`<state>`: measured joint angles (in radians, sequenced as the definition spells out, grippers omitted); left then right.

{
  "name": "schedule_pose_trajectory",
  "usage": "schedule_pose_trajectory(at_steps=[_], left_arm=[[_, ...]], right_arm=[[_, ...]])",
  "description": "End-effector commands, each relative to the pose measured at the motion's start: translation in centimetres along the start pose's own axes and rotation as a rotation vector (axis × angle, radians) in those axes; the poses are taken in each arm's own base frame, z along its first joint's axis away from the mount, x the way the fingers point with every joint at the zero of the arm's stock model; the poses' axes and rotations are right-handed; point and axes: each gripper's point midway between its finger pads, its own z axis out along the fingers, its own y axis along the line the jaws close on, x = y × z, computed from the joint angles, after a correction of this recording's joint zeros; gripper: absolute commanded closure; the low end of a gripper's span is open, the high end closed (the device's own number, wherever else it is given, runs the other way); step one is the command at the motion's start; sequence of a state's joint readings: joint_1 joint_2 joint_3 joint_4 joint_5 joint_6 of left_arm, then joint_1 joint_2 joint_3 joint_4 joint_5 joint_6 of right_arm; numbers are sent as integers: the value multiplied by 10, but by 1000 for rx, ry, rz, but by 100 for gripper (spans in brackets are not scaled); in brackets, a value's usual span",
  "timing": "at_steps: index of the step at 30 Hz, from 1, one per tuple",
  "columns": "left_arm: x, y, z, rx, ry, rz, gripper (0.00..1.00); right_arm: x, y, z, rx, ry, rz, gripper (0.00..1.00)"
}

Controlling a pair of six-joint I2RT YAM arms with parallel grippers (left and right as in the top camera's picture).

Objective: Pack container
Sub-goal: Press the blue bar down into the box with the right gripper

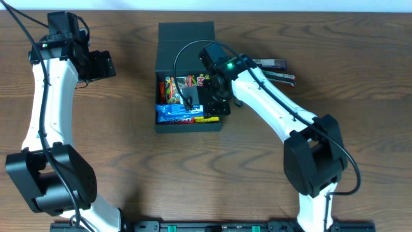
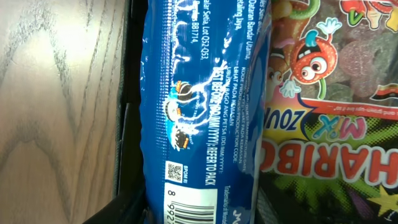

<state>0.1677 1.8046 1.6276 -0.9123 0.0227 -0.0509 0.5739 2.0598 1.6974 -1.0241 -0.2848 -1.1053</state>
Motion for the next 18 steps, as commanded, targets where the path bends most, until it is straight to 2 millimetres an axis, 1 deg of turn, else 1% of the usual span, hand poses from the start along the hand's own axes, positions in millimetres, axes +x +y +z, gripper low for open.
schedule_pose_trajectory(at_steps=[1, 3, 4, 5, 6, 8, 9, 10, 11, 15, 18], left_arm=[[-2, 2, 0, -8, -1, 9, 5], [-2, 2, 0, -8, -1, 9, 5], [-2, 2, 0, -9, -1, 9, 5], [-2, 2, 0, -8, -1, 10, 5], [-2, 2, 0, -8, -1, 13, 5], [-2, 2, 0, -9, -1, 13, 5], [-2, 2, 0, -9, -1, 13, 5], [-2, 2, 0, -8, -1, 13, 5], [-2, 2, 0, -8, -1, 12, 5], [-2, 2, 0, -8, -1, 12, 5], [-2, 2, 0, -8, -1, 12, 5]], right_arm=[[-8, 3, 1, -19, -38, -14, 99], [-9, 4, 1, -25, -46, -13, 99], [-10, 5, 1, -28, -51, -13, 97], [-10, 5, 1, -28, -52, -13, 92], [-11, 4, 1, -27, -53, -7, 82], [-11, 2, 1, -19, -54, 21, 51], [-11, 2, 1, -17, -54, 29, 41], [-11, 2, 1, -18, -54, 33, 22], [-10, 2, 1, -17, -51, 38, 0], [-7, -1, 1, 0, -29, 46, 1], [-11, -9, -9, 35, -32, 66, 1]])
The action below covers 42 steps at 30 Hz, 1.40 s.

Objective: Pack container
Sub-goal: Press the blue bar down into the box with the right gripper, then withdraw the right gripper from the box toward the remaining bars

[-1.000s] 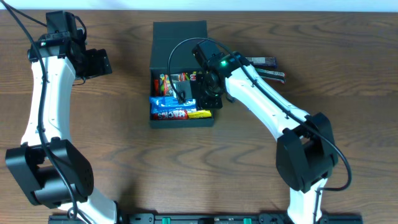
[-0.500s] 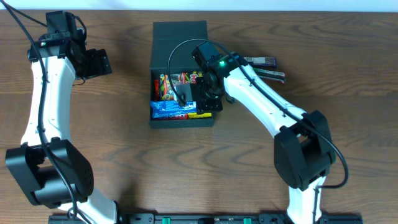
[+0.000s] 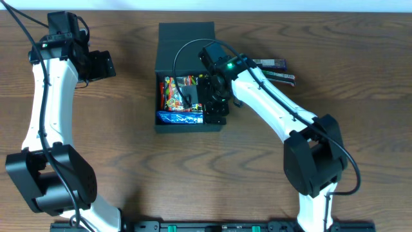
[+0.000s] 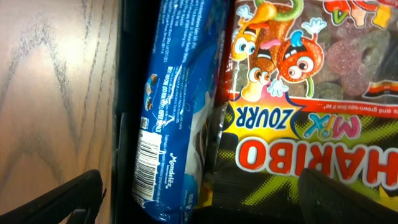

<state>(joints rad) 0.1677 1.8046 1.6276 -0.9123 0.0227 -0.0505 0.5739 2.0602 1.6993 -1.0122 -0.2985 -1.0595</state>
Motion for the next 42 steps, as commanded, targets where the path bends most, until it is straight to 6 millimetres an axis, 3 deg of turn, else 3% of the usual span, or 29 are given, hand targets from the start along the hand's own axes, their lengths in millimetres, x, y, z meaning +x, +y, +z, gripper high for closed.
schedule_pose_trajectory(at_steps=[1, 5, 8, 10, 13, 17, 21, 23, 24, 26, 29, 31, 38, 42], left_arm=[[-2, 2, 0, -8, -1, 12, 5], [-2, 2, 0, -8, -1, 12, 5], [-2, 2, 0, -8, -1, 11, 5], [-2, 2, 0, -8, -1, 11, 5], [-4, 2, 0, -6, -8, -4, 5], [-7, 0, 0, -1, -20, -20, 5], [-7, 0, 0, -1, -23, -20, 5], [-7, 0, 0, -1, -23, -20, 4], [-8, 0, 0, 0, -23, -20, 5], [-9, 0, 0, 0, -27, -20, 5], [-10, -1, 0, 5, -33, -22, 5], [-11, -1, 0, 5, -38, -34, 5], [-17, -1, 0, 8, -63, -36, 5], [-17, -1, 0, 8, -63, -36, 5]], right_arm=[[-13, -11, -15, 48, -26, 32, 1], [-38, -35, -58, 164, -95, 62, 1], [-49, -69, -105, 330, -140, 128, 1], [-43, -105, -134, 479, -186, 326, 1], [-16, -153, -167, 643, -323, 737, 1], [18, -179, -185, 679, -453, 1033, 1], [24, -184, -193, 608, -541, 1089, 1], [24, -185, -195, 613, -550, 1087, 17], [23, -187, -196, 620, -558, 1081, 16], [27, -197, -201, 680, -570, 1097, 1], [56, -212, -198, 763, -594, 1341, 1], [71, -220, -190, 697, -662, 1509, 1], [104, -245, -195, 645, -649, 1704, 1], [130, -243, -173, 584, -583, 1900, 1]])
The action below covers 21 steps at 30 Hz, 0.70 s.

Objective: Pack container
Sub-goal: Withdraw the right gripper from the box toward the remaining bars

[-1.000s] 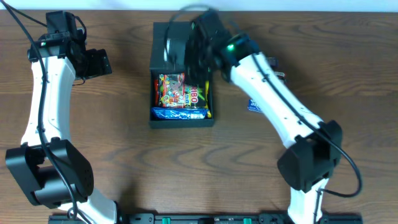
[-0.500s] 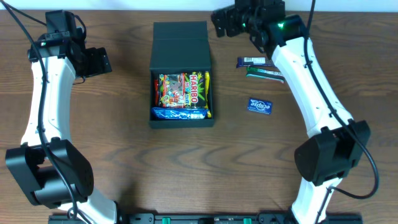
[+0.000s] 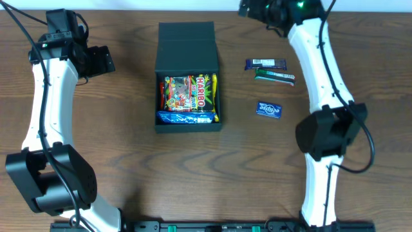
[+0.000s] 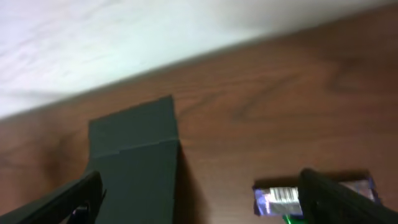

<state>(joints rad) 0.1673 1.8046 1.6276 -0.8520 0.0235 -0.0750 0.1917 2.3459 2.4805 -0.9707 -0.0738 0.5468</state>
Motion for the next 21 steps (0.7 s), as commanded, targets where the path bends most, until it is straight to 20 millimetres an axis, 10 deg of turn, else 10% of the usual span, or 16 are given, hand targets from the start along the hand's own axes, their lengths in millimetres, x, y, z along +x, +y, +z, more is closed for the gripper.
schedule_pose_trajectory(at_steps=[1, 21], left_arm=[[-3, 1, 1, -1, -3, -10, 5], [-3, 1, 1, -1, -4, -9, 5]], right_arm=[[1, -12, 13, 20, 29, 164, 1], [88, -102, 80, 271, 343, 559, 1]])
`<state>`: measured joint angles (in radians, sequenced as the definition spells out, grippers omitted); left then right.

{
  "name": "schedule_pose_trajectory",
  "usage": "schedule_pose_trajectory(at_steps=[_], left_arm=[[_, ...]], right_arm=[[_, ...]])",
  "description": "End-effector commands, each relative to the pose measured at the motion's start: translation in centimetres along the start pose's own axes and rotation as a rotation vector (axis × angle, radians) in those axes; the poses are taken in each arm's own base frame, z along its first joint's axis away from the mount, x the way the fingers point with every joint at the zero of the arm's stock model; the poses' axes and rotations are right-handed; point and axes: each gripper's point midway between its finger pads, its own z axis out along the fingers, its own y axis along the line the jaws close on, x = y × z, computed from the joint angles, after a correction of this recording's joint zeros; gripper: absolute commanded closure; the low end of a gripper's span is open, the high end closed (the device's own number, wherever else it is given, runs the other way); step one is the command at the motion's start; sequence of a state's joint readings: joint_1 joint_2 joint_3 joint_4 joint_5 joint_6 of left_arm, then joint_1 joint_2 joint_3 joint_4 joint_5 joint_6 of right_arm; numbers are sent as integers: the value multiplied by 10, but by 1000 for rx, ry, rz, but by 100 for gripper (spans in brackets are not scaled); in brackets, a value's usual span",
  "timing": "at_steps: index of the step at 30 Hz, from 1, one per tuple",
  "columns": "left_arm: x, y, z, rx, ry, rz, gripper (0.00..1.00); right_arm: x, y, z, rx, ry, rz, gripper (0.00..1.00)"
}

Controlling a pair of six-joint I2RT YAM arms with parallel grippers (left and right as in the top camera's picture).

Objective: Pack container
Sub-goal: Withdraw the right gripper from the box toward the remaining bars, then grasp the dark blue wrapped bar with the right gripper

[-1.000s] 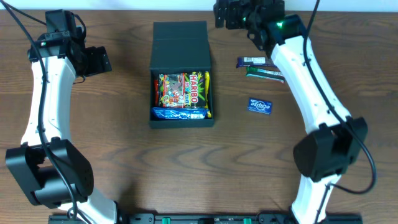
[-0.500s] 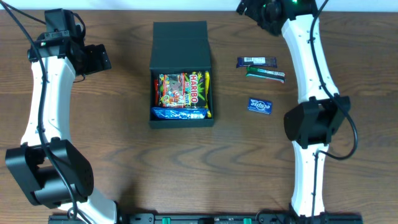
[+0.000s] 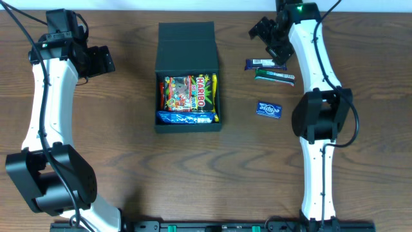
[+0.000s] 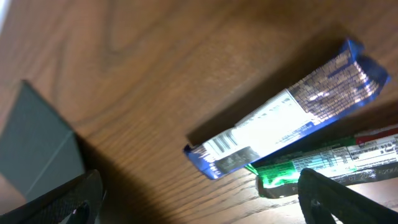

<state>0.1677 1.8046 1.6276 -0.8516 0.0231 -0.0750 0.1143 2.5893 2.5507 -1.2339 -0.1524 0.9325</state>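
Note:
The black box (image 3: 187, 38) stands open at mid-table. Inside it are a Haribo bag (image 3: 188, 92), a blue cookie pack (image 3: 185, 118) along the front wall, and a yellow item at the right wall. Right of the box lie a blue-purple bar (image 3: 265, 63) (image 4: 286, 127), a green bar (image 3: 275, 76) (image 4: 323, 165) and a small blue packet (image 3: 269, 109). My right gripper (image 3: 271, 40) (image 4: 199, 214) hovers open just above the blue-purple bar, its fingers (image 4: 59, 202) spread wide with nothing between them. My left gripper (image 3: 100, 61) stays far left, away from everything.
The box's open lid (image 4: 37, 149) lies flat behind the box, left of the right gripper. The table's back edge and a white wall run close behind the gripper. Bare wood lies in front of the box and the snacks.
My right gripper was high at the table's back edge; now it is lower and closer over the blue-purple bar, which fills its wrist view. The box's contents and the left arm are unchanged.
My right gripper was inside the box against the blue cookie pack. Then it stood open there, with the pack on edge along the front wall. Then it was out of the box at the table's back edge, and now it hangs over the loose bars.

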Motion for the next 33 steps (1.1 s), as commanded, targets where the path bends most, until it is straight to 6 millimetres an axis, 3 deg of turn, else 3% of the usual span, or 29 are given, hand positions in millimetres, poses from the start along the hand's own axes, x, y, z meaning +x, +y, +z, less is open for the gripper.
schedule_pose_trajectory(at_steps=[1, 11, 33], left_arm=[[-3, 1, 1, -1, -3, -9, 4], [-3, 1, 1, -1, -4, -9, 5], [-6, 1, 1, -4, -15, -1, 4]], right_arm=[[-5, -7, 6, 8, 12, 81, 1], [-5, -26, 23, 51, 65, 165, 5], [-12, -49, 54, 88, 92, 226, 13]])
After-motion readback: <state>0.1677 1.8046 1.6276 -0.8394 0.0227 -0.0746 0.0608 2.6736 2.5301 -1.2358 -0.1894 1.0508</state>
